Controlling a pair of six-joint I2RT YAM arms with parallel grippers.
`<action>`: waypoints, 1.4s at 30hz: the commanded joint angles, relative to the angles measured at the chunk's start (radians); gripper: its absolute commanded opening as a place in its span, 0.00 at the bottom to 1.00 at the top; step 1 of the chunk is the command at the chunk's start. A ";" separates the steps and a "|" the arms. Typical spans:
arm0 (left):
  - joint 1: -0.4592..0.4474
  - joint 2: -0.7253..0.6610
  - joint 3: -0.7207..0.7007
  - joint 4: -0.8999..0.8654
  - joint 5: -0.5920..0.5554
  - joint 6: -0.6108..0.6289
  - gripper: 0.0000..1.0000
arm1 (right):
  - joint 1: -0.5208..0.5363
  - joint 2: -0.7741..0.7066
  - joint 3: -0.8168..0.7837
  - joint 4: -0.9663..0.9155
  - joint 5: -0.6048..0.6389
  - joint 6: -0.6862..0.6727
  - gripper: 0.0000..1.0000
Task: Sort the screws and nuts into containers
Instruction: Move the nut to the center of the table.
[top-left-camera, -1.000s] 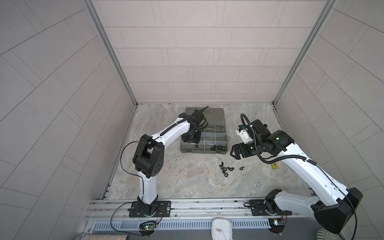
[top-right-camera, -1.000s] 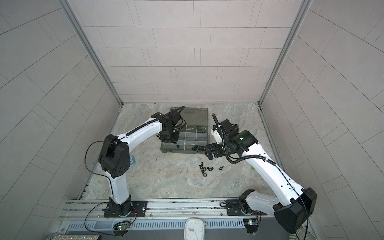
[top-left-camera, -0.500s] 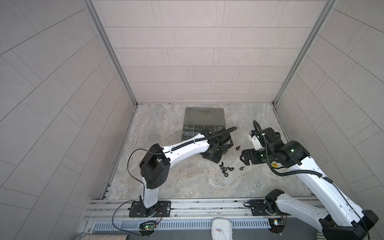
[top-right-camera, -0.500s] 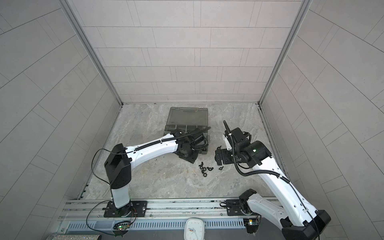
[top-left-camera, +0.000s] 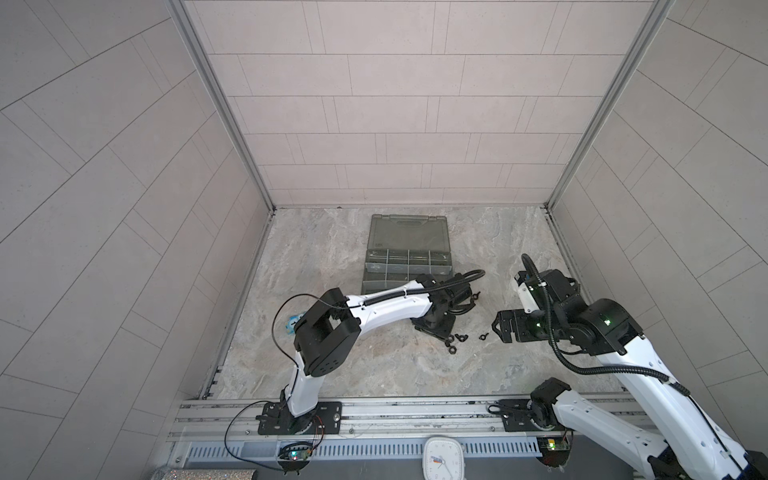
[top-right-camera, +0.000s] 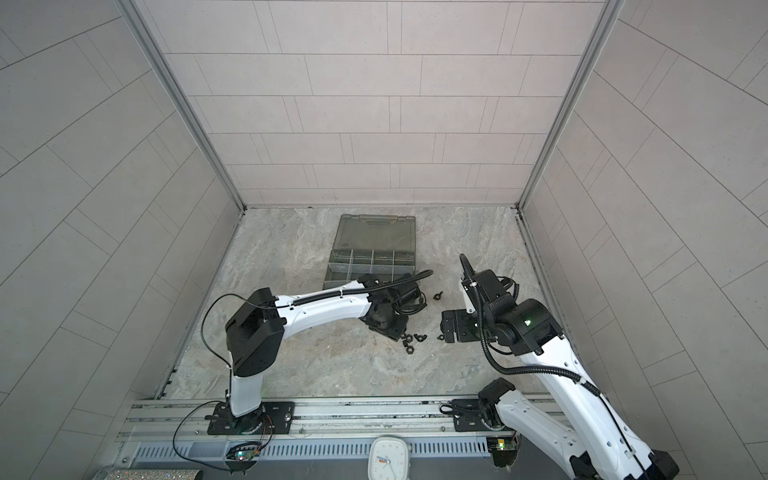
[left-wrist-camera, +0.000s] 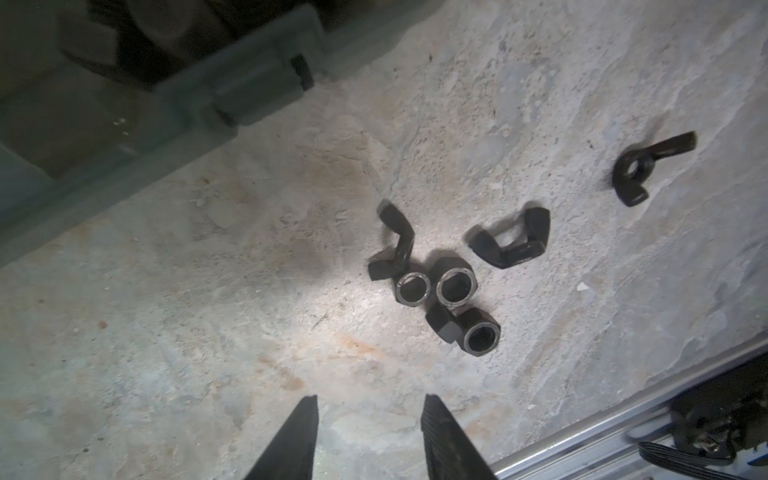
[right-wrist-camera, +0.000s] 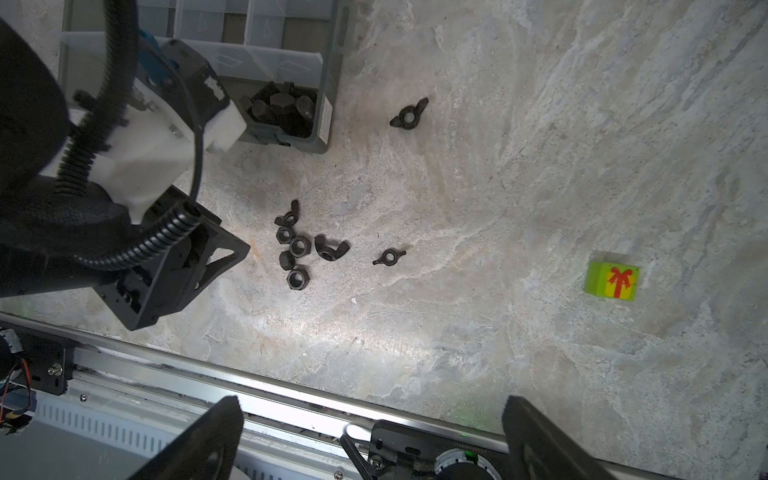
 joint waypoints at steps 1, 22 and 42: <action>-0.010 0.033 0.002 0.030 0.006 -0.028 0.47 | -0.004 -0.023 0.003 -0.049 0.028 0.019 0.99; -0.024 0.158 0.118 -0.004 -0.031 -0.052 0.47 | -0.003 -0.113 -0.036 -0.100 0.041 0.034 0.99; 0.024 0.179 0.123 -0.019 -0.053 -0.039 0.41 | -0.003 -0.110 -0.047 -0.117 0.043 0.012 0.99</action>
